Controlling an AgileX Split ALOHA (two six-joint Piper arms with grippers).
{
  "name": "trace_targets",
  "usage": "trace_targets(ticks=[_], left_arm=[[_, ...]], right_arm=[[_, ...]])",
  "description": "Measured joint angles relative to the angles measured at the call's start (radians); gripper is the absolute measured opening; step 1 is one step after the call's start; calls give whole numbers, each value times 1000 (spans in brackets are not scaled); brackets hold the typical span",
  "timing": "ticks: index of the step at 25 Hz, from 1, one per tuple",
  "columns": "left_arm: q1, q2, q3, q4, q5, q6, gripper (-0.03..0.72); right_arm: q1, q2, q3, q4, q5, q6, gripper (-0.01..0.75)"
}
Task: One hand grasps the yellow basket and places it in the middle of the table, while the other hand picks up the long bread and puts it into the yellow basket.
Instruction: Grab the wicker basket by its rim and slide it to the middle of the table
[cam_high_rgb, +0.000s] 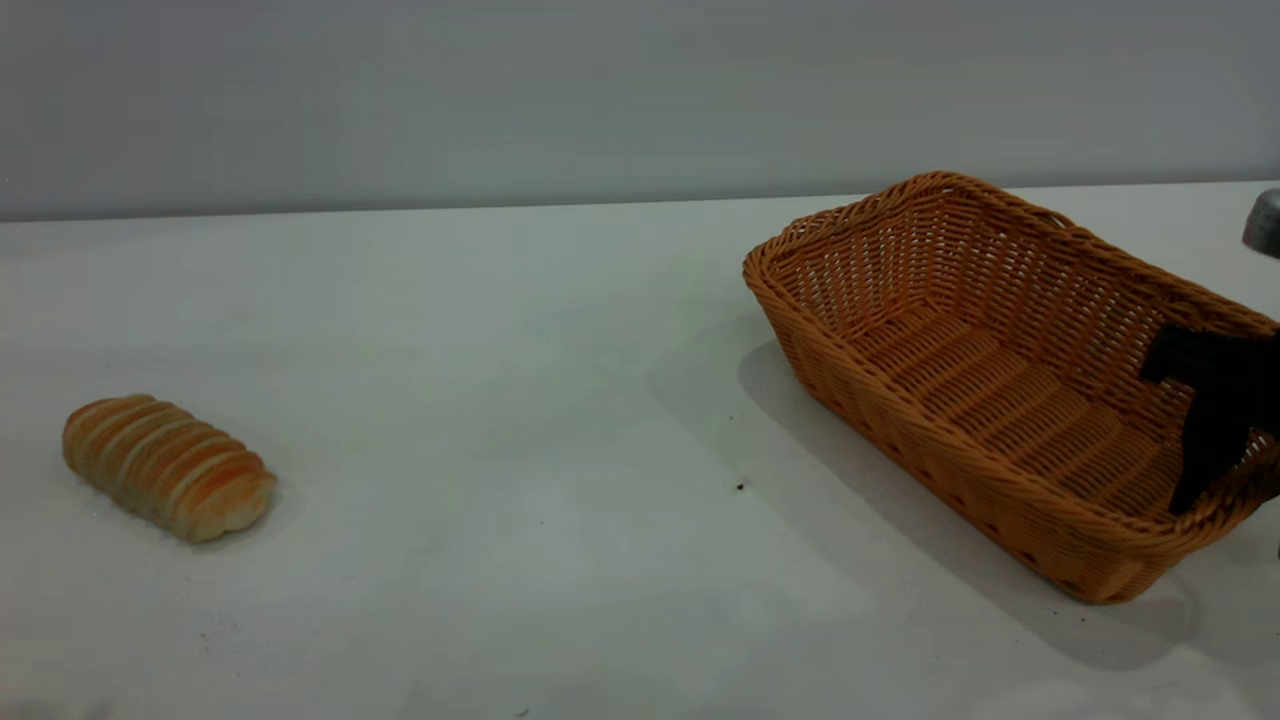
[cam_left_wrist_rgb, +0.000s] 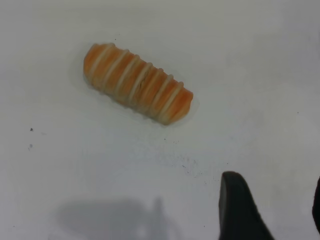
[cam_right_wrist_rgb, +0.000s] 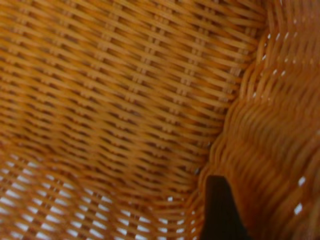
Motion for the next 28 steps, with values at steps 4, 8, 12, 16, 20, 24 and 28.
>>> trace_targets(ticks=[4, 8, 12, 16, 20, 24, 28], left_arm=[[0, 0, 0, 0, 0, 0, 424], [0, 0, 0, 0, 0, 0, 424], [0, 0, 0, -1, 0, -1, 424], [0, 0, 0, -1, 0, -1, 424], [0, 0, 0, -1, 0, -1, 424], [0, 0, 0, -1, 0, -1, 424], [0, 0, 0, -1, 0, -1, 424]], right_arm=[[0, 22, 0, 4, -41, 2, 278], [-8, 22, -8, -2, -95, 9, 68], [-7, 27, -52, -21, -61, -37, 50], [19, 27, -145, -21, 25, -123, 50], [98, 28, -240, -15, 99, -225, 50], [183, 29, -271, 14, 121, -281, 50], [229, 38, -271, 60, 88, -294, 50]])
